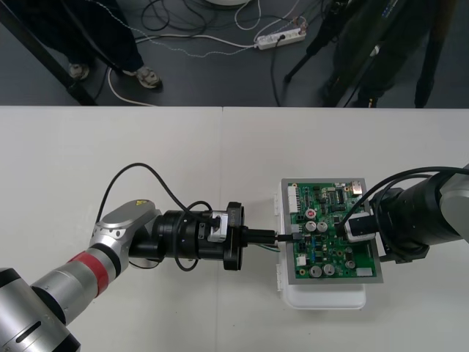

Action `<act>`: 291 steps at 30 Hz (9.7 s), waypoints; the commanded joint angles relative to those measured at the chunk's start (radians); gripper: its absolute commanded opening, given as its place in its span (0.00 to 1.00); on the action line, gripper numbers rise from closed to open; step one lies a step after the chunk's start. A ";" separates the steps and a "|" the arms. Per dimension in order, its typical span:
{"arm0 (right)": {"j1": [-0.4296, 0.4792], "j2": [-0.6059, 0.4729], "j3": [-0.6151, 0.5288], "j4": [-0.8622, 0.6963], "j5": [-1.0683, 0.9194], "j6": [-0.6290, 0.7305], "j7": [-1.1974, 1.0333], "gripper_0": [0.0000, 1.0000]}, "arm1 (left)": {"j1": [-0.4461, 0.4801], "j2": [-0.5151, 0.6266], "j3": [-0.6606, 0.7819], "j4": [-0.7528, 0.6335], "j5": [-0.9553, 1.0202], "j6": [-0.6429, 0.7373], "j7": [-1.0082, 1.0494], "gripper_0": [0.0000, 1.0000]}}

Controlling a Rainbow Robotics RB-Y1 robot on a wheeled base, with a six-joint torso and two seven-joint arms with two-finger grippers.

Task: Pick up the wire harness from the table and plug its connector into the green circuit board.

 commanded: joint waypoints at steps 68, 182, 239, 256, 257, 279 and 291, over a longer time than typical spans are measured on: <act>-0.031 0.002 0.014 -0.014 -0.031 -0.003 -0.082 1.00 | 0.062 0.211 0.036 -0.333 -0.076 0.115 0.297 0.00; -0.031 0.002 0.014 -0.014 -0.059 -0.003 -0.082 1.00 | 0.045 0.057 0.032 -0.345 -0.147 0.212 0.203 0.00; -0.031 0.002 0.014 -0.014 -0.066 -0.003 -0.077 1.00 | 0.031 0.025 0.032 -0.376 -0.138 0.261 0.122 0.00; -0.031 0.002 0.014 -0.014 -0.066 -0.003 -0.077 1.00 | 0.039 0.004 0.032 -0.376 -0.139 0.279 0.119 0.00; -0.031 0.002 0.014 -0.014 -0.066 -0.003 -0.077 1.00 | 0.042 0.002 0.032 -0.376 -0.139 0.279 0.119 0.00; -0.031 0.002 0.014 -0.014 -0.066 -0.003 -0.074 1.00 | 0.050 0.011 0.033 -0.376 -0.133 0.287 0.120 0.00; -0.031 0.001 0.014 -0.014 -0.051 -0.003 -0.070 1.00 | 0.051 0.040 0.033 -0.376 -0.095 0.287 0.123 0.92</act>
